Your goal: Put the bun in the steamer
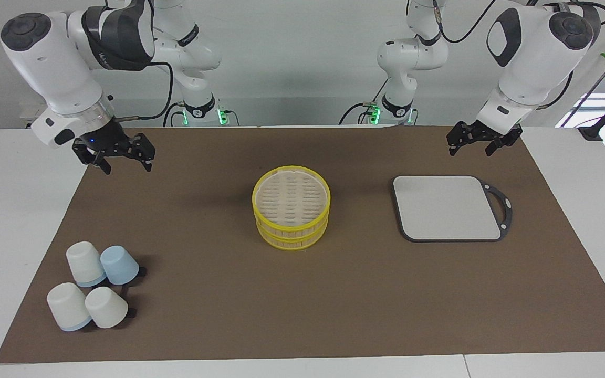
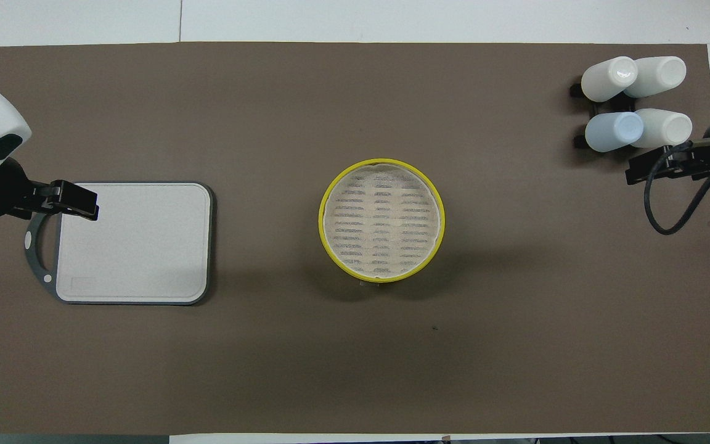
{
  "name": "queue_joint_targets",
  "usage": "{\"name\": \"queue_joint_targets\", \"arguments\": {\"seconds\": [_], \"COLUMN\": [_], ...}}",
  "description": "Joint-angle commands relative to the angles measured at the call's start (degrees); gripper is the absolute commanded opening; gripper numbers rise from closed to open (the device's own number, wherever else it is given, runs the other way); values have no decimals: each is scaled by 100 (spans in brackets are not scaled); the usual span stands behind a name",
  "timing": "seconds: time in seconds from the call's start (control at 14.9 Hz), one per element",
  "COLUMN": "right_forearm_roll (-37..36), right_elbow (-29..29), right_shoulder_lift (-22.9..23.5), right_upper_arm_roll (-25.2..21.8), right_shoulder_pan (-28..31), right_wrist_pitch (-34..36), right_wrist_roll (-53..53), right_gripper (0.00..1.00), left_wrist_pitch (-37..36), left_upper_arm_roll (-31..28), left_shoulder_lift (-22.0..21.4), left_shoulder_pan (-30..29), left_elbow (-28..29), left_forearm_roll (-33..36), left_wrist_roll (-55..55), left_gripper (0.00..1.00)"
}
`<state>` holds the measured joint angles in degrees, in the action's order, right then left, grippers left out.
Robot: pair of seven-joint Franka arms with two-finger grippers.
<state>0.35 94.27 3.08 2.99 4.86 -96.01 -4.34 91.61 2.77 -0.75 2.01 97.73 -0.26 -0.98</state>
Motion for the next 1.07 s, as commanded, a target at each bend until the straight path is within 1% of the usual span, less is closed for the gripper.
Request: {"name": "queue_joint_targets", "arguments": {"seconds": [0.0,0.4,1.0], "right_forearm_roll": [-70,-44,-237], "right_elbow": [-14,-14,-14], "right_shoulder_lift": [-123,-132,-132], "right_upper_arm_roll": [53,53,62], "right_shoulder_pan": [67,59,67], "right_wrist_pitch": [223,452,408], "right_wrist_roll": [-120,-120,-287], "right_gripper": [100,100,100], "left_wrist_pitch": [77,77,77], "left_upper_arm_roll": [-39,-39,-39], "left_shoulder_lift": [-84,-84,-84], "left_shoulder_pan": [62,62,98], "left_elbow": [79,79,62], "left_forearm_roll": [88,88,88], "left_wrist_roll": [-52,-52,-52], "left_gripper": [100,100,100]}}
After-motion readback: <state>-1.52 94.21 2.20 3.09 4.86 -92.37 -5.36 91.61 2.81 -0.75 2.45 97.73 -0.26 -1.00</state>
